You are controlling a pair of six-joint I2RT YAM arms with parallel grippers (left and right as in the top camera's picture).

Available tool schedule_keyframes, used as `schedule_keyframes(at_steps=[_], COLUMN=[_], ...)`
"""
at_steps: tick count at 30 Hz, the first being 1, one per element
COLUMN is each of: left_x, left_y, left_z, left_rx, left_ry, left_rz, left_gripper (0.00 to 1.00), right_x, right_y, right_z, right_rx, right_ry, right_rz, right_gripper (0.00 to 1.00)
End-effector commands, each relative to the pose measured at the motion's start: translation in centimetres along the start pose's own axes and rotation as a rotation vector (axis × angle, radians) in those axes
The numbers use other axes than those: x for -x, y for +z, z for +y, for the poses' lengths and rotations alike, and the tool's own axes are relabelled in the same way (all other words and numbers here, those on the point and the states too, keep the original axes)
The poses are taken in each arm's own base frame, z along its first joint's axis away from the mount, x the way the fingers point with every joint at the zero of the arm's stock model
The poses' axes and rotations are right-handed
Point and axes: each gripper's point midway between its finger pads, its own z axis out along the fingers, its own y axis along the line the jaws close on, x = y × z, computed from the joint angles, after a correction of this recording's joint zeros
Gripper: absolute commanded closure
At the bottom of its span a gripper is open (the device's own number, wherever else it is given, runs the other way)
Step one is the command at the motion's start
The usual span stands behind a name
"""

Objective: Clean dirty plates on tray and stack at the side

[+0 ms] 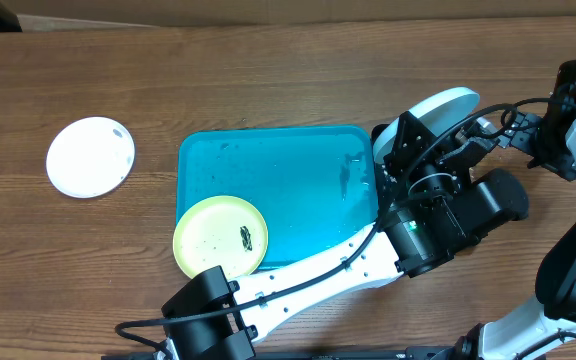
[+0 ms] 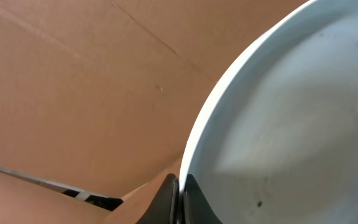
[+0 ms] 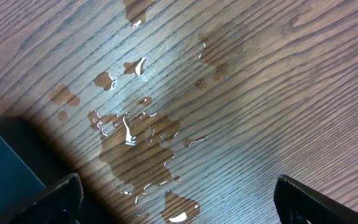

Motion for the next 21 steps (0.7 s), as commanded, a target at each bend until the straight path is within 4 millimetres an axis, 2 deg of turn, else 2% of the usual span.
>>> schedule_keyframes(at_steps=[1, 4, 8, 11, 14, 21], left_x=[1.0, 1.0, 0.6, -0.1, -1.4, -5.4], left_y=[-0.5, -0.5, -0.5, -0.5, 0.0, 1.3], left_z=[1.8, 1.7, 1.1, -0.7, -2.3, -7.1], left_rx=[0.026, 0.023, -0.008, -0.098, -0.189, -0.523], left_ry=[-0.106, -0.111, -0.209, -0.203, -0.268, -0.463], left_rz=[-0.008, -0.009, -0.004, 0.008, 0.056, 0.292], left_gripper=[0.96, 0.96, 0.96, 0.96, 0.96, 0.96], right_x=[0.7, 0.7, 0.7, 0.7, 0.7, 0.7], right_y=[-0.7, -0.7, -0.7, -0.7, -0.7, -0.7], right_z=[-0.1, -0.1, -0.1, -0.1, -0.1, -0.1], right_rx=[0.003, 0.003, 0.003, 0.003, 0.003, 0.003], right_ry=[0.009, 0.009, 0.009, 0.009, 0.009, 0.009], right_rz=[-0.028, -0.028, -0.028, -0.028, -0.028, -0.028], right_gripper=[0.0, 0.0, 0.0, 0.0, 0.0, 0.0])
